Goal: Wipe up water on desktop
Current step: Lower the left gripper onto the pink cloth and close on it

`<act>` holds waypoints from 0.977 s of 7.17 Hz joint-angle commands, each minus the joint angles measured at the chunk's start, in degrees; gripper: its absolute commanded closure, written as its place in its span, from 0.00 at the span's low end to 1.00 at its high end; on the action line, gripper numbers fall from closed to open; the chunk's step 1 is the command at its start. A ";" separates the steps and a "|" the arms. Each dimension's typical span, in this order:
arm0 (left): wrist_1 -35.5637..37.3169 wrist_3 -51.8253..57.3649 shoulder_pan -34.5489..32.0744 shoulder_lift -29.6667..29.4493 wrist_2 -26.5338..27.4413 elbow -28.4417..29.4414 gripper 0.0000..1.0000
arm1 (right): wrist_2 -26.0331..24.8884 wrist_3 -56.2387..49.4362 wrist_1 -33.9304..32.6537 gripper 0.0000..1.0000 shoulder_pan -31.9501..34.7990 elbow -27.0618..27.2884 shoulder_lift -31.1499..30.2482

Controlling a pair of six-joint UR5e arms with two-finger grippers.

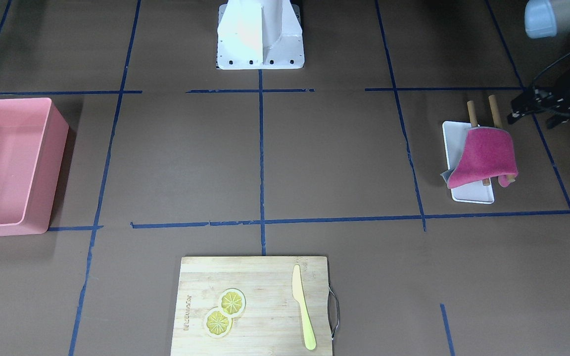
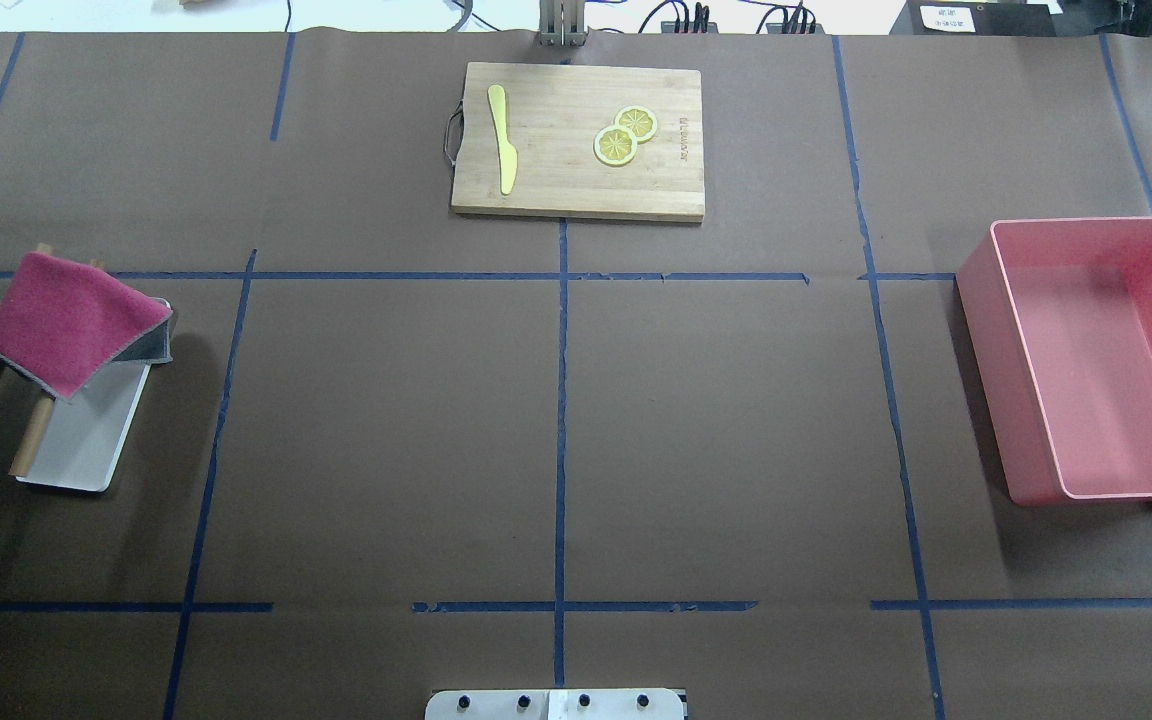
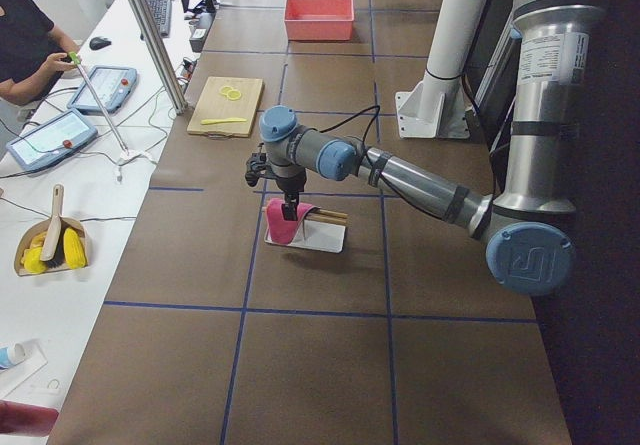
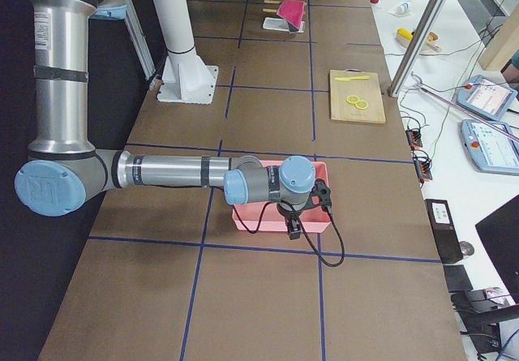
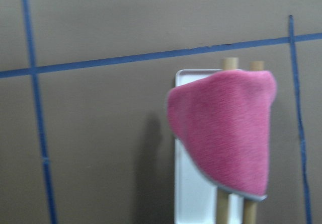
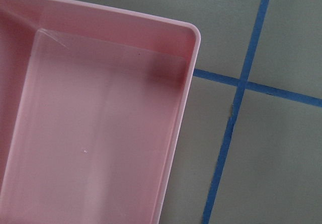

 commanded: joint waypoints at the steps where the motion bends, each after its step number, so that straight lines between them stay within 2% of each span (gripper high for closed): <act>1: -0.13 -0.99 1.42 -3.73 1.31 5.12 0.14 | 0.10 0.07 -0.11 0.00 -0.31 -0.08 0.00; 4: -0.13 -0.91 1.85 -5.16 1.31 7.25 0.29 | 0.19 0.07 -0.11 0.00 -0.67 -0.17 0.00; 7: -0.05 -0.82 2.38 -5.86 1.31 7.87 0.36 | 0.19 0.07 -0.11 0.00 -0.75 -0.17 0.00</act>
